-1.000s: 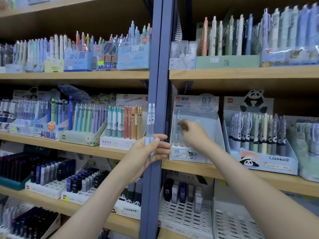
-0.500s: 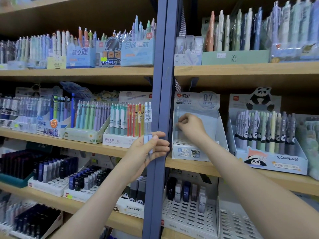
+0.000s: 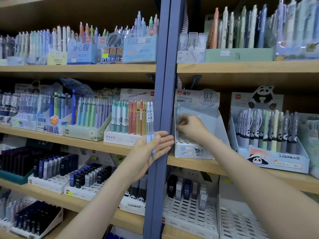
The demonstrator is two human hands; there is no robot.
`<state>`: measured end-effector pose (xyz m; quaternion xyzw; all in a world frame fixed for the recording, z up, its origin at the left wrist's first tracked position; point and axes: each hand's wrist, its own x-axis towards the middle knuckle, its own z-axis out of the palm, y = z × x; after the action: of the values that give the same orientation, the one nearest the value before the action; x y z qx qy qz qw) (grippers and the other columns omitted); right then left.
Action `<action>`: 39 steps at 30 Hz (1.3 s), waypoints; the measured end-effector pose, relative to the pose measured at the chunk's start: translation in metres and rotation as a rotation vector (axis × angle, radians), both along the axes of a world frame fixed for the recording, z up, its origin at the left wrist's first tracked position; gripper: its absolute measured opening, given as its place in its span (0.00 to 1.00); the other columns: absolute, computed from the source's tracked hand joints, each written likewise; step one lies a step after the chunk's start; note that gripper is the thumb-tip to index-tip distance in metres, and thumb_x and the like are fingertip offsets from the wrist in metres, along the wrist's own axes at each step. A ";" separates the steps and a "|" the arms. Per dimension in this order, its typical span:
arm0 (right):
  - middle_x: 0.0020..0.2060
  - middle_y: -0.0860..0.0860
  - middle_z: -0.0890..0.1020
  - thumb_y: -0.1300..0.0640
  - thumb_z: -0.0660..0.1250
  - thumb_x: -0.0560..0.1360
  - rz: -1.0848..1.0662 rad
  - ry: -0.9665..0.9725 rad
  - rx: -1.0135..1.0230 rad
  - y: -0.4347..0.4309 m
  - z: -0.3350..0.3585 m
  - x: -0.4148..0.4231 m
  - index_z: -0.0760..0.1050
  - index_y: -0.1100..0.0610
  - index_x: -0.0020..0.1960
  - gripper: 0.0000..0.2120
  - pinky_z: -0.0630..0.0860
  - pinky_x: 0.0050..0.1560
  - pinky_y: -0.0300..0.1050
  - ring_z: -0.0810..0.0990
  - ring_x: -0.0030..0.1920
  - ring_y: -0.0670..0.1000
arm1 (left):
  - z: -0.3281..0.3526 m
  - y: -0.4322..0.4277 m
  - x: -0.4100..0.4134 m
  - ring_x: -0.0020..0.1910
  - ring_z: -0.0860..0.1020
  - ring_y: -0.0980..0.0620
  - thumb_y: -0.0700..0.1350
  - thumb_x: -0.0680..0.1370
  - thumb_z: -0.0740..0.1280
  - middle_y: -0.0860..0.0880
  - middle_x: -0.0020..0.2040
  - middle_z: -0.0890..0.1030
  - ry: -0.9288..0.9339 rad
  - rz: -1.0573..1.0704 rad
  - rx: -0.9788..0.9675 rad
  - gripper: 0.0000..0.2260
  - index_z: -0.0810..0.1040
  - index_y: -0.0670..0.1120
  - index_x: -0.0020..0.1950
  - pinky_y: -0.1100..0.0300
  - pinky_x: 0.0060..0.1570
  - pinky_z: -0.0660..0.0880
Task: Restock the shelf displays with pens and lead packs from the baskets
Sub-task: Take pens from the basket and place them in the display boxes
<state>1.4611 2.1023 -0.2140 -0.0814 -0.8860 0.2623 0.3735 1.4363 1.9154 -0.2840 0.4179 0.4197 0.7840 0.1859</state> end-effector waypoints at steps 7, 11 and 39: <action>0.37 0.48 0.75 0.60 0.68 0.75 -0.098 -0.047 0.043 0.005 0.000 0.006 0.74 0.58 0.53 0.08 0.67 0.28 0.36 0.72 0.33 0.46 | -0.001 -0.002 0.005 0.55 0.82 0.49 0.41 0.83 0.56 0.44 0.55 0.83 0.037 -0.017 -0.052 0.12 0.75 0.41 0.61 0.59 0.53 0.80; 0.52 0.55 0.78 0.60 0.65 0.77 -0.217 -0.022 0.107 0.000 0.007 0.023 0.71 0.57 0.65 0.16 0.67 0.39 0.39 0.73 0.43 0.49 | 0.000 -0.006 0.009 0.38 0.82 0.54 0.43 0.82 0.58 0.46 0.47 0.85 0.069 -0.002 -0.092 0.11 0.77 0.42 0.59 0.61 0.38 0.80; 0.35 0.52 0.81 0.59 0.61 0.79 0.017 0.096 -0.151 -0.003 0.008 0.031 0.67 0.51 0.41 0.09 0.79 0.45 0.48 0.80 0.36 0.48 | 0.006 -0.004 0.008 0.32 0.79 0.55 0.39 0.82 0.59 0.46 0.37 0.82 0.093 0.139 -0.068 0.06 0.74 0.39 0.51 0.65 0.36 0.78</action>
<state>1.4919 2.0991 -0.2058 -0.0891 -0.8453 0.3353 0.4063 1.4445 1.9115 -0.2776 0.4172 0.4821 0.7601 0.1255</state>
